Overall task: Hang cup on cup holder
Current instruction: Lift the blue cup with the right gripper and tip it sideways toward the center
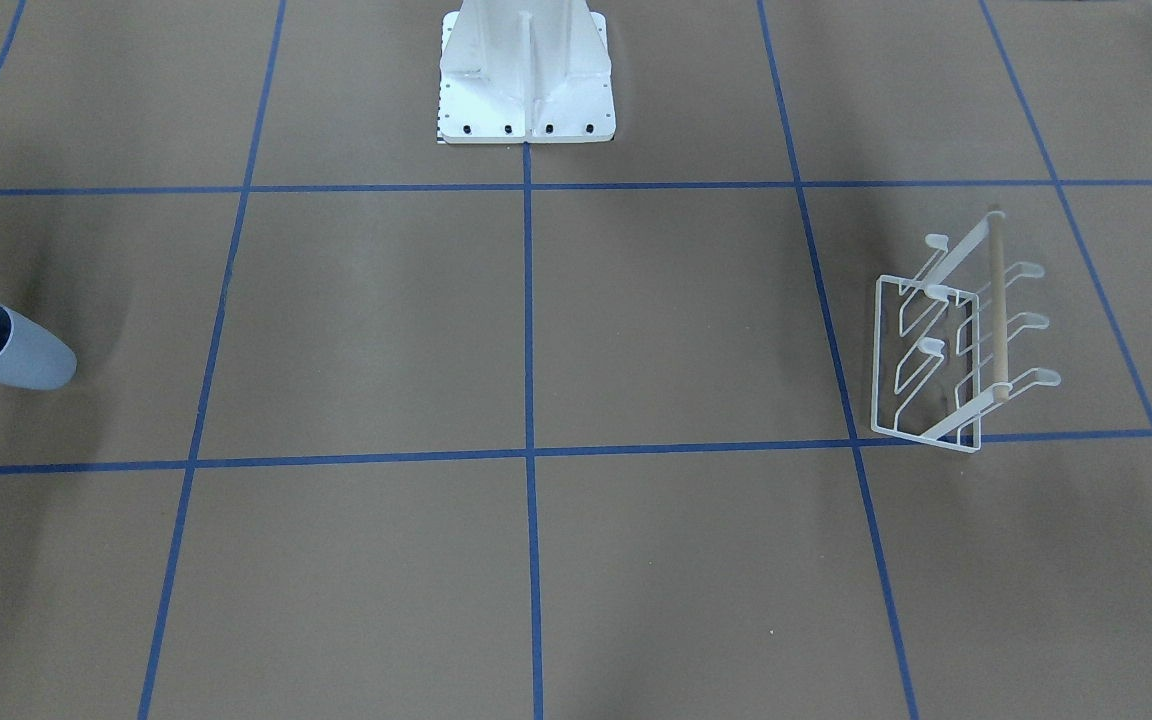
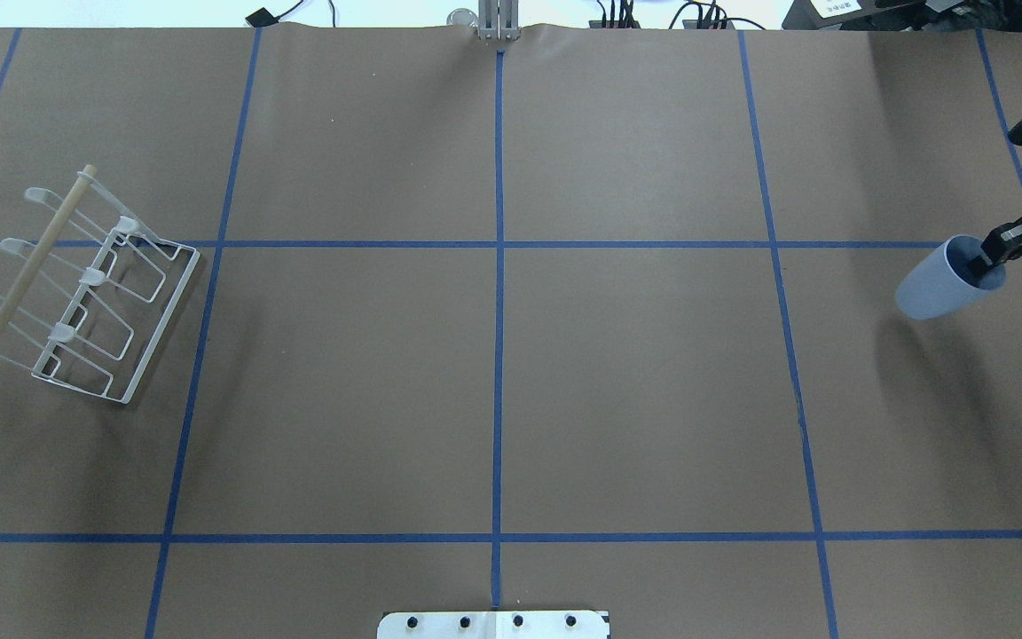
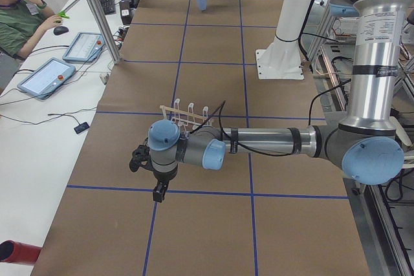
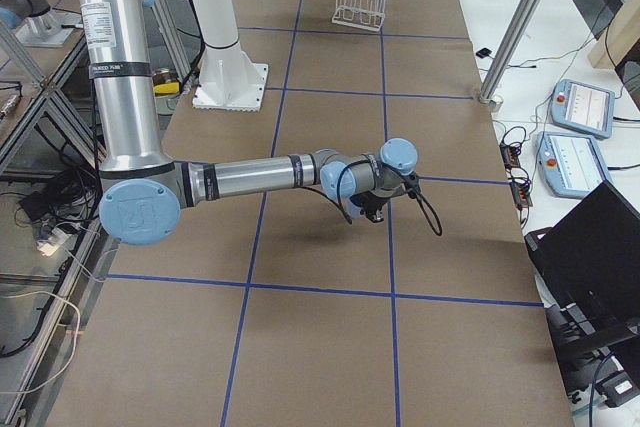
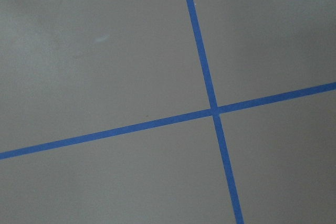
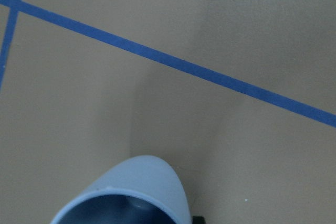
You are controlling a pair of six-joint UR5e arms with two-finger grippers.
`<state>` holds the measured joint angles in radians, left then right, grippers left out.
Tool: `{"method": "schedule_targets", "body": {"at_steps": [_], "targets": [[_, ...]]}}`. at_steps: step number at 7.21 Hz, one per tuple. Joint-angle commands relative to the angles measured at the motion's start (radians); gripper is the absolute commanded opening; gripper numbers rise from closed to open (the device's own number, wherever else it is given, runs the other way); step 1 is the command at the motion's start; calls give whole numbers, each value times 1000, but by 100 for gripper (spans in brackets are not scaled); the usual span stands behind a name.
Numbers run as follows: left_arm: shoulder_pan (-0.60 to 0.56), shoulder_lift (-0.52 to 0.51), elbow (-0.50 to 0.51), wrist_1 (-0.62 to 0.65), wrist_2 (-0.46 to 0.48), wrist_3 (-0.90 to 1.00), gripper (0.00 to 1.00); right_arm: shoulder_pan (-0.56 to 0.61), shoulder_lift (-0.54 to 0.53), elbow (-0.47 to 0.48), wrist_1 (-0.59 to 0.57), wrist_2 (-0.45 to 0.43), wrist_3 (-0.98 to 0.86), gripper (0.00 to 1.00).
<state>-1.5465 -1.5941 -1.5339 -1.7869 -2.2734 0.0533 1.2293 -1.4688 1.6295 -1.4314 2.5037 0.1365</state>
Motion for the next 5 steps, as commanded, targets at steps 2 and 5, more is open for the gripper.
{"method": "schedule_targets", "body": {"at_steps": [2, 5], "targets": [[8, -47, -22, -81, -32, -108, 99, -4, 11, 155, 245, 23, 393, 0], [54, -64, -23, -358, -179, -430, 99, -102, 36, 151, 682, 12, 1029, 0]]}}
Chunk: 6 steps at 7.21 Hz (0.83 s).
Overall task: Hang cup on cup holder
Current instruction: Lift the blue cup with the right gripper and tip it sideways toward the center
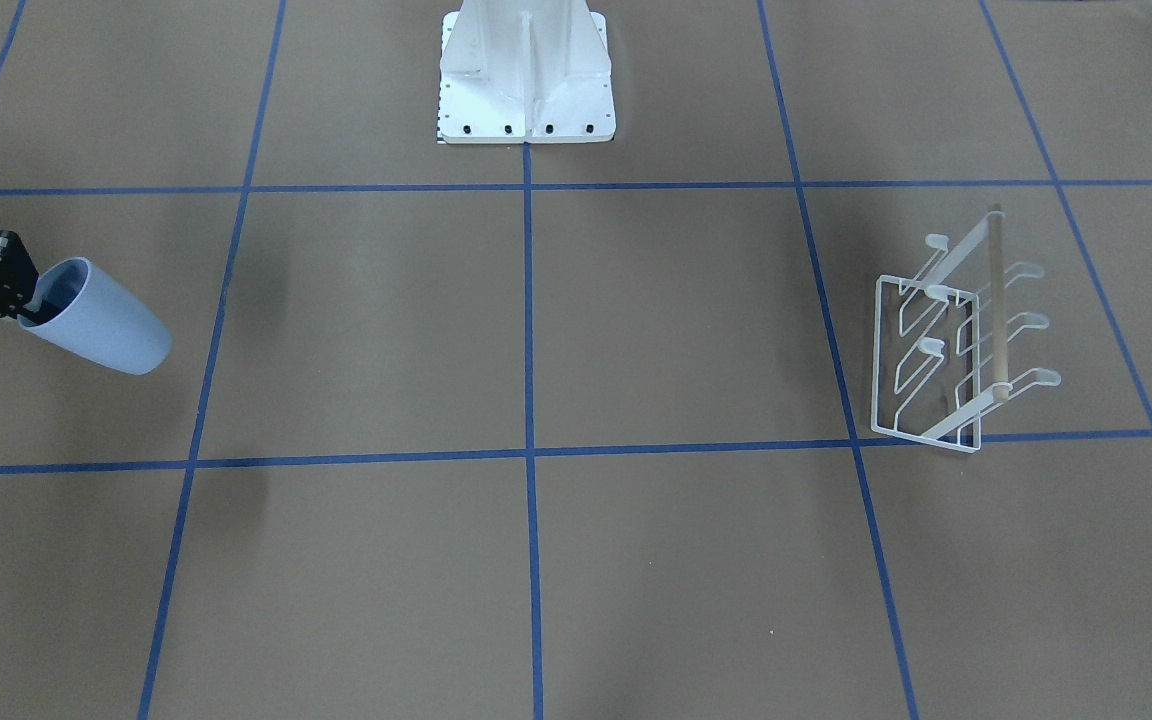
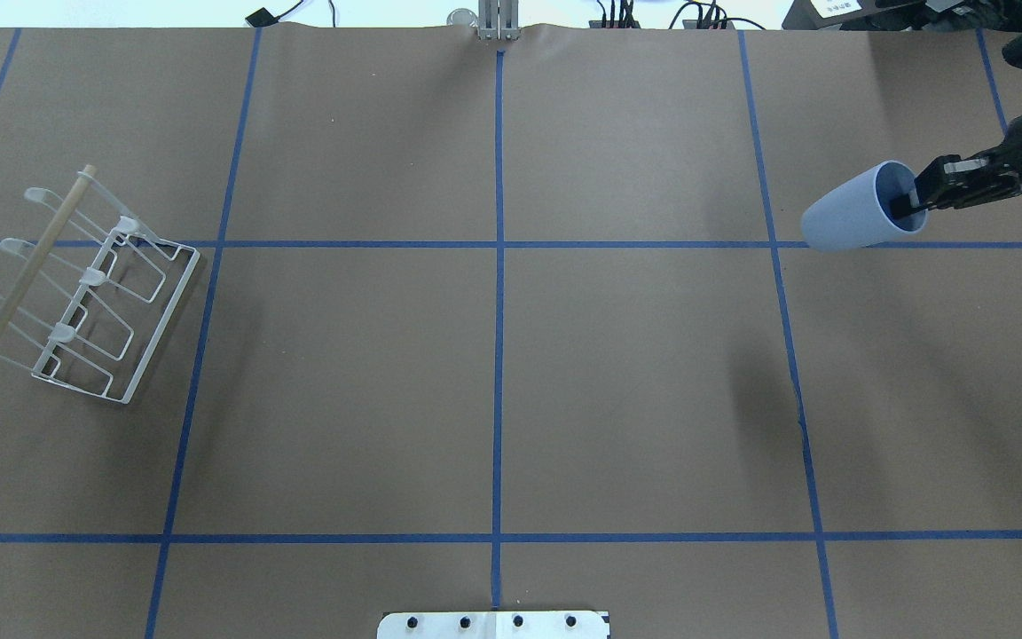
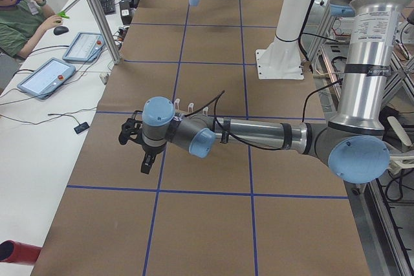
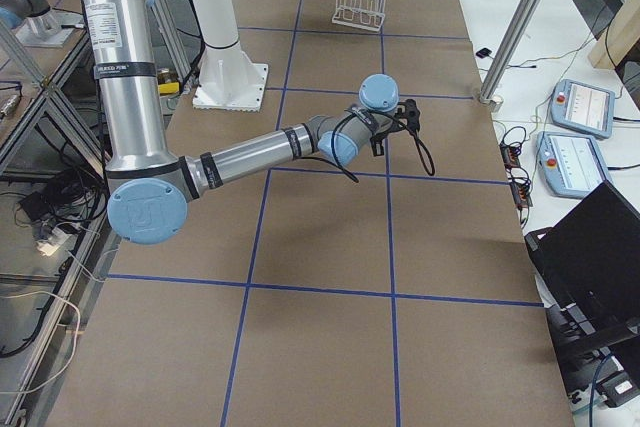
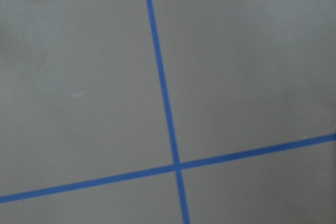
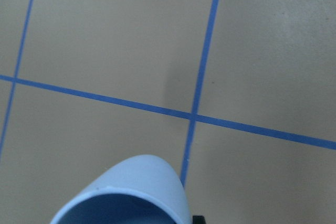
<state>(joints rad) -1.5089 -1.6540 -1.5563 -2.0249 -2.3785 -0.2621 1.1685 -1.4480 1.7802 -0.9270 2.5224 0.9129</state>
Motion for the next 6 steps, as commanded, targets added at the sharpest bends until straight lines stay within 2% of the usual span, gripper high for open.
{"method": "schedule_targets", "body": {"at_steps": [1, 3, 5, 6], "targets": [[19, -4, -1, -238, -82, -205, 99, -55, 18, 1, 306, -10, 408, 0], [68, -4, -2, -488, -123, -525, 99, -99, 26, 13, 434, -17, 582, 0], [172, -6, -1, -853, -111, -960, 99, -131, 98, 15, 567, -27, 818, 0], [194, -10, -4, -983, -94, -1129, 99, -168, 119, 27, 612, -58, 907, 0]]}}
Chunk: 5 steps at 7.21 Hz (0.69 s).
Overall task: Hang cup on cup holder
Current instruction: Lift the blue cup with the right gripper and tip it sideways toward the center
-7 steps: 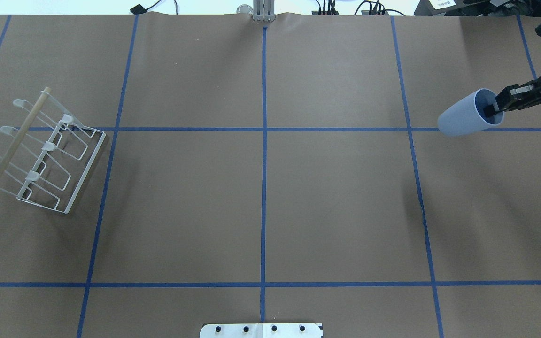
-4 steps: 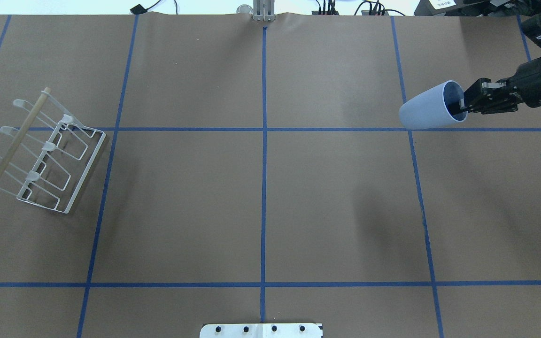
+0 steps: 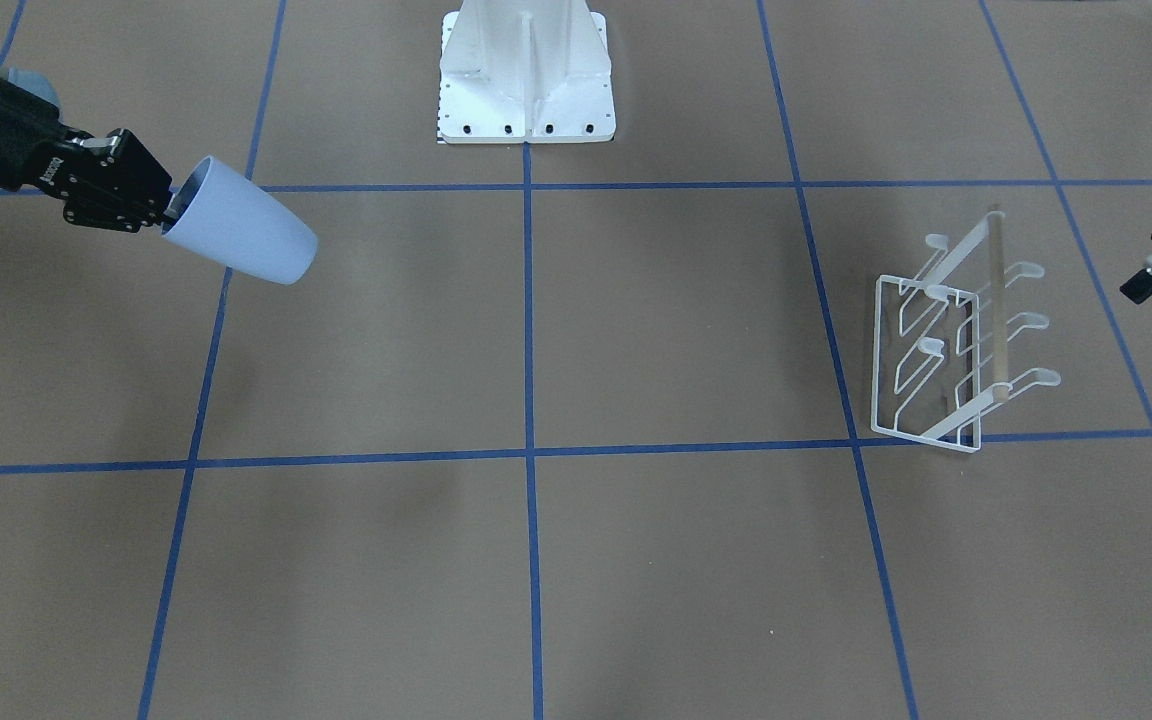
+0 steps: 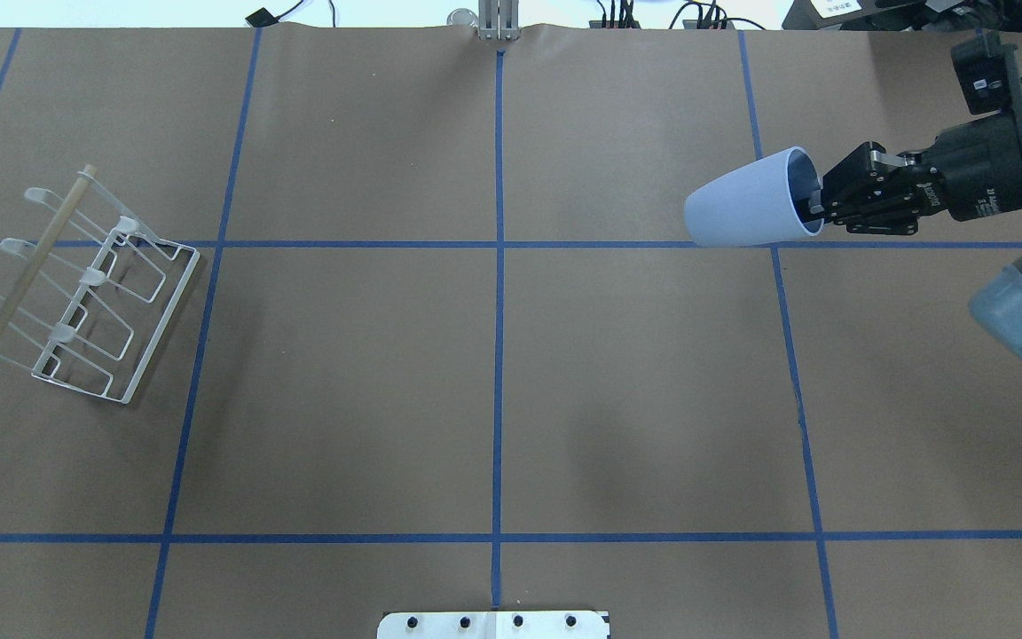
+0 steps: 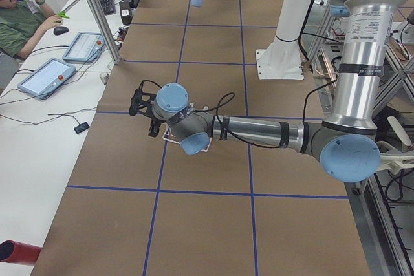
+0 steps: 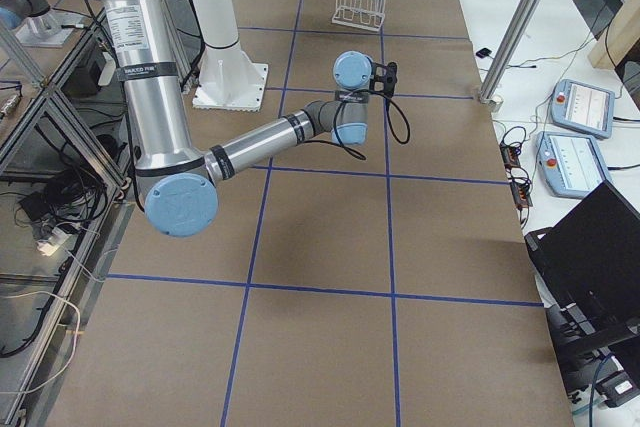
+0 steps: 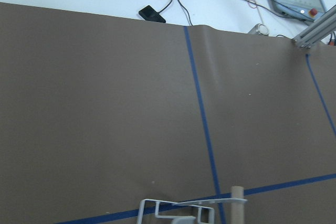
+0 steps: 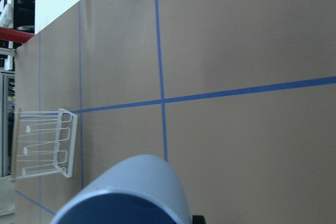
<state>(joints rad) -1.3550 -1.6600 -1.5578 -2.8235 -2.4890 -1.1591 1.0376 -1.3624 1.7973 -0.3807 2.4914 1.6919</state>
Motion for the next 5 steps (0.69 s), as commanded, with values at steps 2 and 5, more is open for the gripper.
{"method": "schedule_targets", "body": {"at_steps": [2, 5], "targets": [[103, -93, -24, -293, 18, -570, 99, -164, 64, 37, 161, -159, 247, 0], [312, -98, -221, -304, 256, -860, 99, -321, 103, 50, 269, -339, 299, 0]]}}
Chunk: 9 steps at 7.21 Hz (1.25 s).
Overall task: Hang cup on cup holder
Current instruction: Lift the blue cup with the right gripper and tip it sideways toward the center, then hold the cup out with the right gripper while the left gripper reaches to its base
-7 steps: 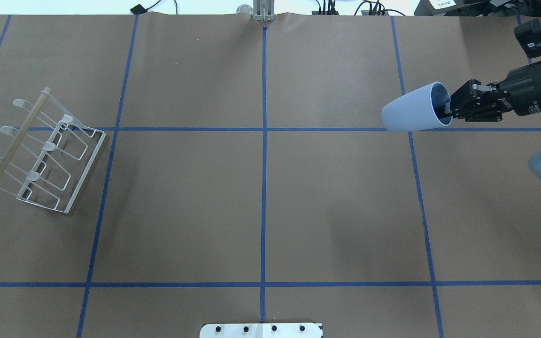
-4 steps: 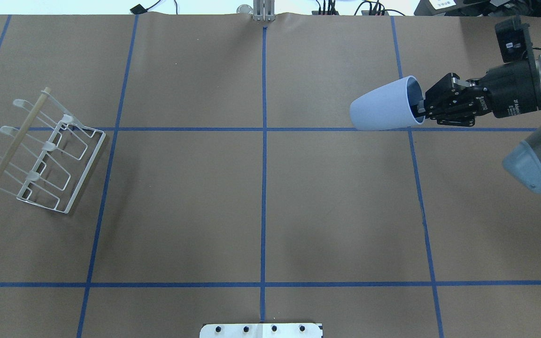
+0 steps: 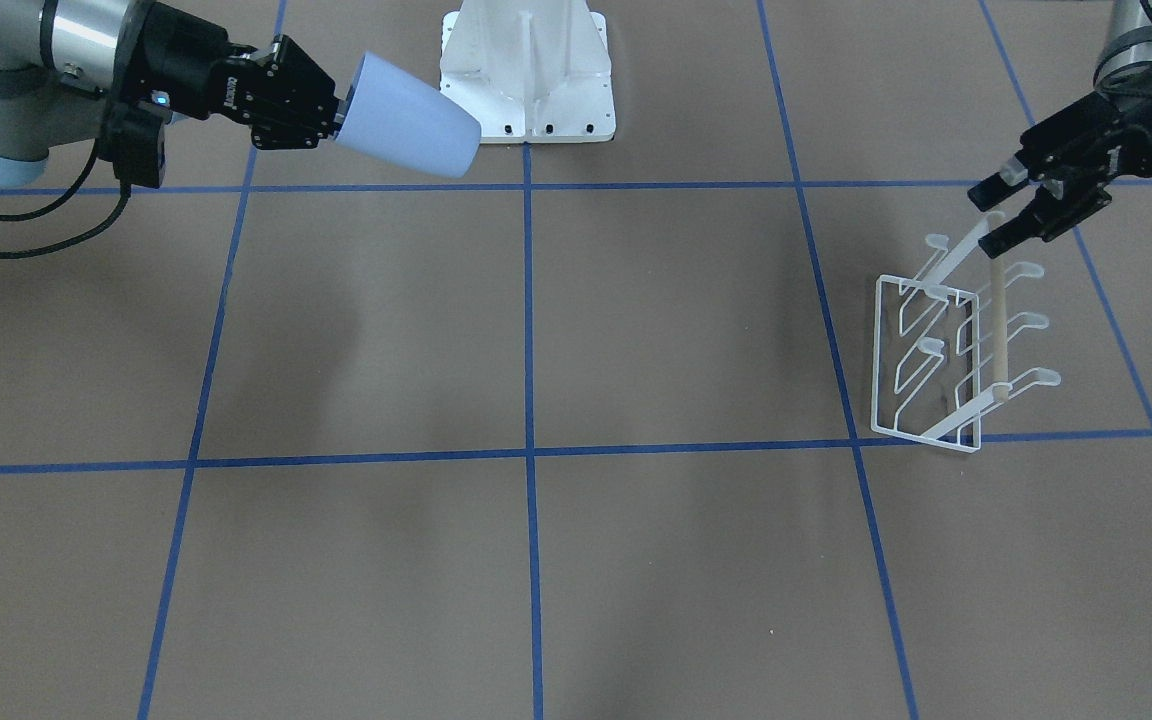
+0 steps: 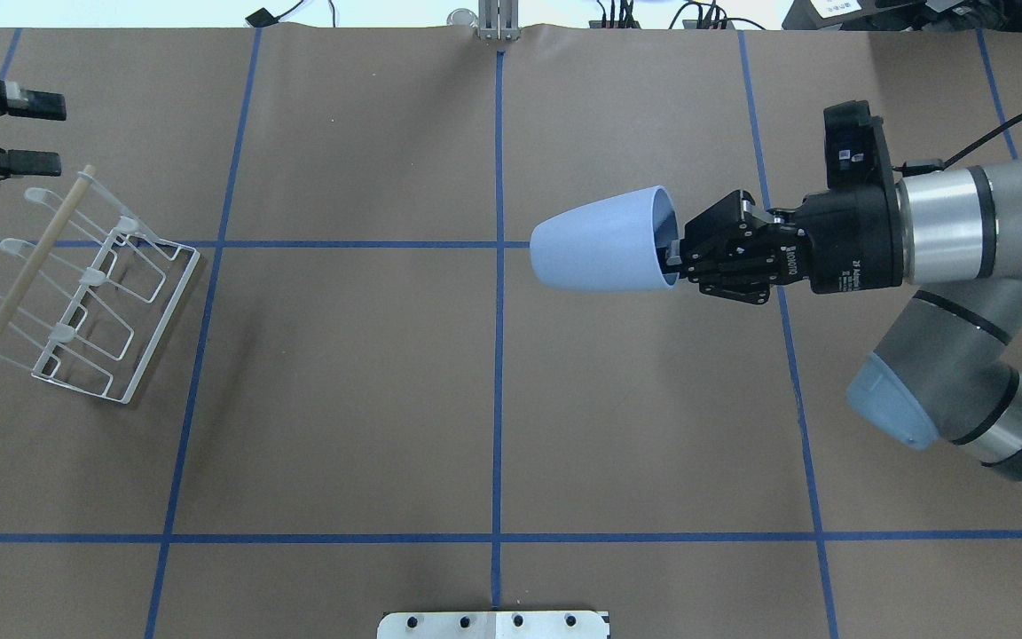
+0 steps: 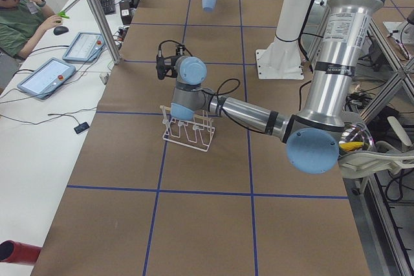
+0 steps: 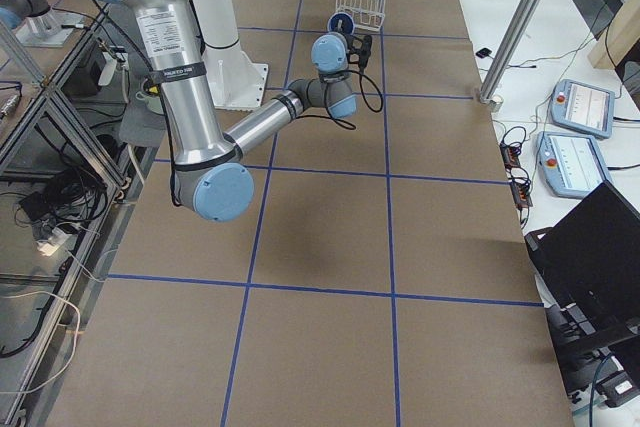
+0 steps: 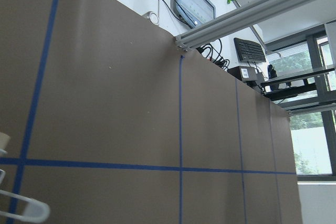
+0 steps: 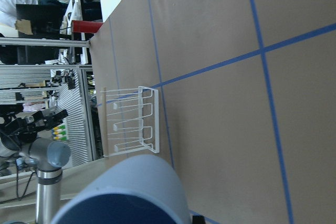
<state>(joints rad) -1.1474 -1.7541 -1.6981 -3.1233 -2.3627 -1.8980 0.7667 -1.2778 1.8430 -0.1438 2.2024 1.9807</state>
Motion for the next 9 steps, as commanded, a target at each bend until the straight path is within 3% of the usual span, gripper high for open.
{"method": "schedule_targets", "body": {"at_steps": [1, 2, 4, 6, 9], "targets": [[226, -10, -142, -3, 284, -178, 99, -59, 41, 7, 35, -55, 12, 0], [306, -33, -164, -3, 403, -211, 99, -63, 46, 22, 35, -55, 12, 0], [339, -89, -161, 6, 439, -252, 99, -70, 61, 31, 67, -73, 10, 0], [362, -151, -160, 8, 442, -319, 99, -141, 63, 27, 140, -188, 7, 0], [507, -208, -164, 8, 604, -336, 99, -179, 83, 24, 178, -257, 7, 0]]}}
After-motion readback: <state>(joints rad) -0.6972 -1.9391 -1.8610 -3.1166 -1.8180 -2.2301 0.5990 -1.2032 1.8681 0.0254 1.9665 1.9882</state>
